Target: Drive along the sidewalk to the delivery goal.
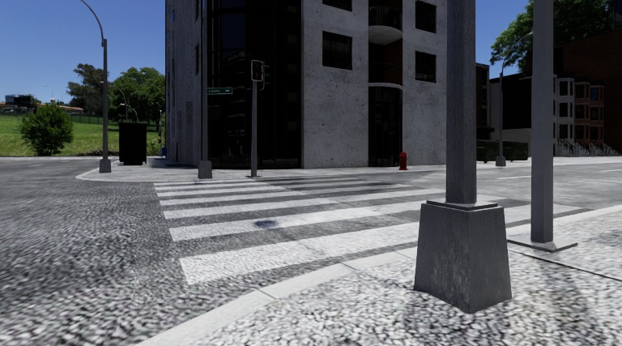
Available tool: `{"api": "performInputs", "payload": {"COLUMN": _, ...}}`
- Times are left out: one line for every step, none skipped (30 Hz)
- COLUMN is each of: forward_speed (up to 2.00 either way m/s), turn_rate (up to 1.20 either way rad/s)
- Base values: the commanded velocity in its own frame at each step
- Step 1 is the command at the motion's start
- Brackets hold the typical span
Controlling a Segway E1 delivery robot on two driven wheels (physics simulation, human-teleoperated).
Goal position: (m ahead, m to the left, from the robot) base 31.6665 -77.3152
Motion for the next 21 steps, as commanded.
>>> {"api": "performInputs", "payload": {"forward_speed": 0.00, "turn_rate": 0.00}}
{"api": "performInputs", "payload": {"forward_speed": 0.00, "turn_rate": 0.00}}
{"api": "performInputs", "payload": {"forward_speed": 0.00, "turn_rate": 0.00}}
{"api": "performInputs", "payload": {"forward_speed": 0.00, "turn_rate": 0.00}}
{"api": "performInputs", "payload": {"forward_speed": 0.00, "turn_rate": 0.00}}
{"api": "performInputs", "payload": {"forward_speed": 0.00, "turn_rate": 0.00}}
{"api": "performInputs", "payload": {"forward_speed": 0.00, "turn_rate": 0.00}}
{"api": "performInputs", "payload": {"forward_speed": 0.00, "turn_rate": 0.00}}
{"api": "performInputs", "payload": {"forward_speed": 0.00, "turn_rate": 0.00}}
{"api": "performInputs", "payload": {"forward_speed": 0.00, "turn_rate": 0.00}}
{"api": "performInputs", "payload": {"forward_speed": 0.00, "turn_rate": 0.00}}
{"api": "performInputs", "payload": {"forward_speed": 0.00, "turn_rate": 0.00}}
{"api": "performInputs", "payload": {"forward_speed": 0.00, "turn_rate": 0.00}}
{"api": "performInputs", "payload": {"forward_speed": 0.00, "turn_rate": 0.00}}
{"api": "performInputs", "payload": {"forward_speed": 0.00, "turn_rate": 0.00}}
{"api": "performInputs", "payload": {"forward_speed": 0.00, "turn_rate": 0.00}}
{"api": "performInputs", "payload": {"forward_speed": 0.00, "turn_rate": 0.00}}
{"api": "performInputs", "payload": {"forward_speed": 0.00, "turn_rate": 0.00}}
{"api": "performInputs", "payload": {"forward_speed": 0.00, "turn_rate": 0.00}}
{"api": "performInputs", "payload": {"forward_speed": 0.00, "turn_rate": 0.00}}
{"api": "performInputs", "payload": {"forward_speed": 0.00, "turn_rate": 0.00}}
